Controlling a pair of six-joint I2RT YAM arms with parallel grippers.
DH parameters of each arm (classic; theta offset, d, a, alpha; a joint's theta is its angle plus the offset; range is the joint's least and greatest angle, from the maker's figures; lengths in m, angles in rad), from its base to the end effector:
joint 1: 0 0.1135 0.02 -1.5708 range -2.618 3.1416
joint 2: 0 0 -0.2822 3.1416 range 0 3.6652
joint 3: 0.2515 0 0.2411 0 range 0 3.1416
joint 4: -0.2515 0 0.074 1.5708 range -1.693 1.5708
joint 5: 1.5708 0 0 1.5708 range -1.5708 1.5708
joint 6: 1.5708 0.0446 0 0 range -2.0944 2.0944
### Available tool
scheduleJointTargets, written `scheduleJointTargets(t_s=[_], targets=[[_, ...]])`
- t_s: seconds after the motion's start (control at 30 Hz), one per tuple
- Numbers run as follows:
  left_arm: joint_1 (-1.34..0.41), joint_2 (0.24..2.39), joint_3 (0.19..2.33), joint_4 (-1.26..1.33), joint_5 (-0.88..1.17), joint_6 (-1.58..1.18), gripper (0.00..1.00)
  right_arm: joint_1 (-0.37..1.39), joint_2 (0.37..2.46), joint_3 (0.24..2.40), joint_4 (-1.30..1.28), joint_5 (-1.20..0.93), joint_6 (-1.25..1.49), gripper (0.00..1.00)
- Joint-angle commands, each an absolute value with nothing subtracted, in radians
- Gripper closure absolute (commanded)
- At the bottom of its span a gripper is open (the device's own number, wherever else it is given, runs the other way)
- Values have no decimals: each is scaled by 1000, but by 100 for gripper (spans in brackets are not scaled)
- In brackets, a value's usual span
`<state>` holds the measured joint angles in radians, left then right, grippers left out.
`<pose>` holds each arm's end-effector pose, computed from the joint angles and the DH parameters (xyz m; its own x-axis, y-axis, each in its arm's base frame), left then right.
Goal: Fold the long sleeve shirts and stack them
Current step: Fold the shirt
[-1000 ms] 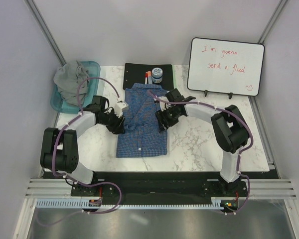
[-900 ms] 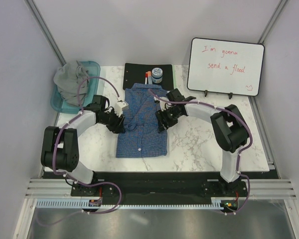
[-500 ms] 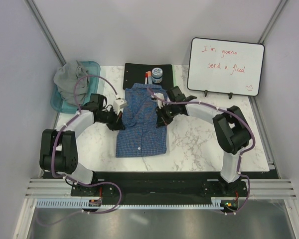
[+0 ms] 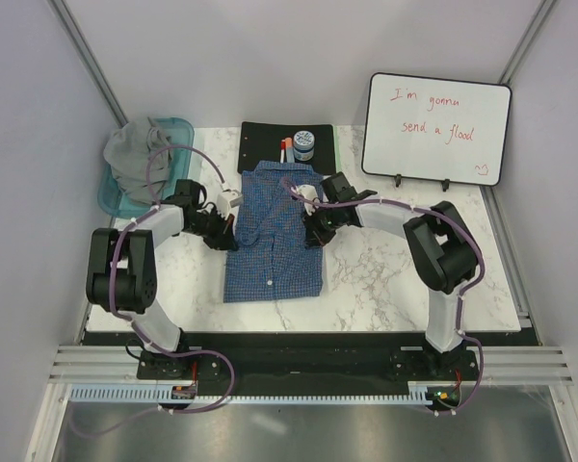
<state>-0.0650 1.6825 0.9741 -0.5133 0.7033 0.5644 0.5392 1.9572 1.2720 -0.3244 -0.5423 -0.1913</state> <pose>0.3023 -0.0486 0.1861 -0.6477 0.4510 -0.6141 0.7300 0.5983 -0.3305 0.3356 0.2276 0.1786 -0.5848 -0.5397 -0.6056 -0.8013 0.5005 0.3278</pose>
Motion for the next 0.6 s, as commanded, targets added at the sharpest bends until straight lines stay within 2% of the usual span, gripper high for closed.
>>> scheduleJointTargets(t_s=[0.0, 0.2, 0.3, 0.33, 0.4, 0.43, 0.5, 0.53, 0.57], targets=[[-61, 1729, 1031, -483, 654, 526, 98, 535, 2026, 1281, -328, -482, -192, 100], [-61, 1741, 1052, -477, 641, 489, 94, 534, 2052, 1333, -324, -428, -172, 96], [-61, 1741, 1083, -485, 653, 456, 90, 531, 2043, 1374, -330, -413, -163, 89], [-61, 1727, 1088, -492, 655, 437, 83, 528, 2031, 1388, -351, -410, -160, 79], [-57, 1703, 1088, -517, 673, 430, 77, 512, 2013, 1432, -380, -420, -147, 68], [-48, 1683, 1083, -520, 681, 422, 68, 503, 1988, 1451, -423, -431, -140, 53], [-32, 1614, 1068, -532, 715, 414, 60, 477, 1953, 1485, -457, -474, -109, 42], [-17, 1589, 1065, -537, 725, 411, 49, 469, 1915, 1489, -492, -486, -98, 33], [-11, 1538, 1063, -540, 736, 411, 43, 460, 1893, 1488, -509, -509, -74, 31]])
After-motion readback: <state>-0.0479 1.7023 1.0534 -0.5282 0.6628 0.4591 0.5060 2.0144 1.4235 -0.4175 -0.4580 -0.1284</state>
